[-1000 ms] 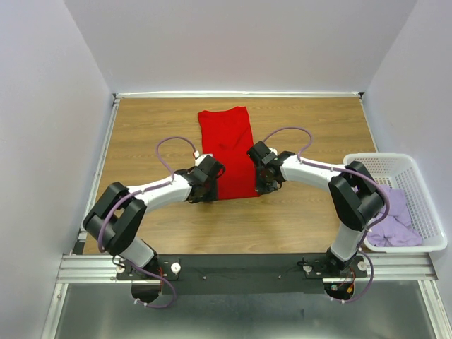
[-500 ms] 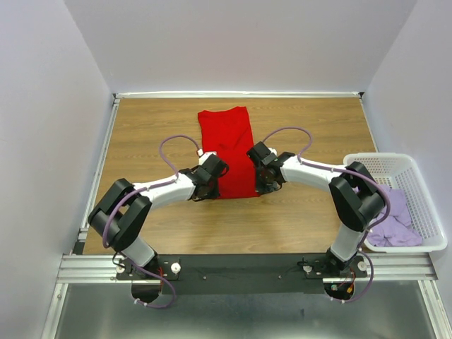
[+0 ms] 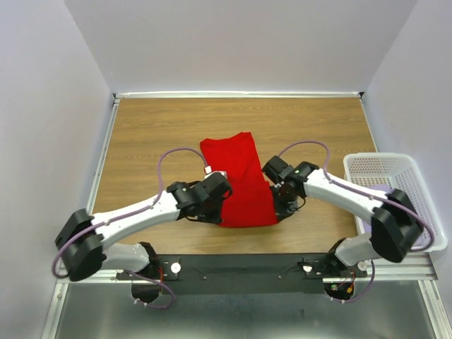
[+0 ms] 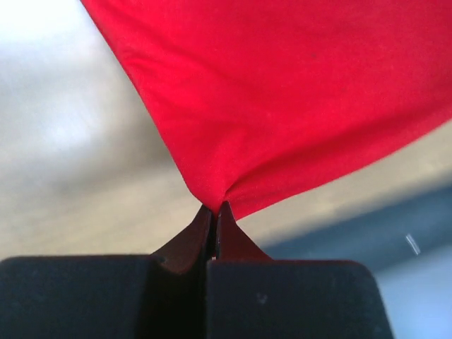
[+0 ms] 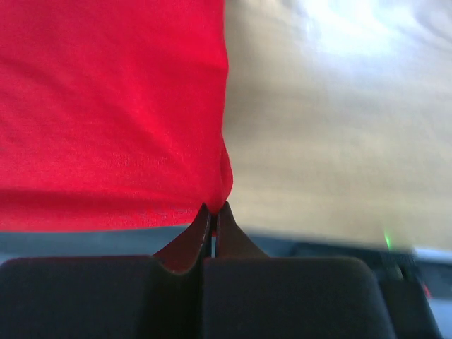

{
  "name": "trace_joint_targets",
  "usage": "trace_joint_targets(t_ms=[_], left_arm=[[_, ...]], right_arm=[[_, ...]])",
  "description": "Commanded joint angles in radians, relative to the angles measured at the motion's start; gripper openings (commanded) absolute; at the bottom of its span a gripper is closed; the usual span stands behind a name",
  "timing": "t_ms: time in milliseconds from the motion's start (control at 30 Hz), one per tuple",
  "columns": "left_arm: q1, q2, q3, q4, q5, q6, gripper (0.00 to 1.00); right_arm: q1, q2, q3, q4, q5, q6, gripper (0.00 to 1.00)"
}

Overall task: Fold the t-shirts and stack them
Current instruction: Fold the tshirt

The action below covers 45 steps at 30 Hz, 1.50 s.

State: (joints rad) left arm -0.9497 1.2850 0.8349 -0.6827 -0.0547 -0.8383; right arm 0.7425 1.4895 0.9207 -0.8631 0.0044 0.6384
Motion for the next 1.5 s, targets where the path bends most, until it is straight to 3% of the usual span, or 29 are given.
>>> trace_joint_targets(t_ms=[0,100,333,867,1467], left_arm=[[-0.02,-0.131,0.056,-0.302,0.077,-0.09,0.0],[-0.02,-0.174,0.115,-0.35,0.09,-0.1,0.0],[0.049,-0.171,0.214,-0.356,0.084,-0.049,0.0],[0.264,-0.108,0.276,-0.229,0.095,0.152,0.0],[0.502,0.209,0.366,0.066,0.122,0.37,0.0]], right_arm=[[-0.006,-0.104,0.175,-0.431,0.028,-0.054,0.01],[-0.008,-0.074,0.323,-0.526,0.089,-0.069,0.01],[-0.011,0.027,0.561,-0.527,0.104,-0.101,0.0],[-0.045,0.278,0.865,-0.521,0.218,-0.201,0.01],[-0.178,0.632,1.129,-0.329,0.172,-0.289,0.01]])
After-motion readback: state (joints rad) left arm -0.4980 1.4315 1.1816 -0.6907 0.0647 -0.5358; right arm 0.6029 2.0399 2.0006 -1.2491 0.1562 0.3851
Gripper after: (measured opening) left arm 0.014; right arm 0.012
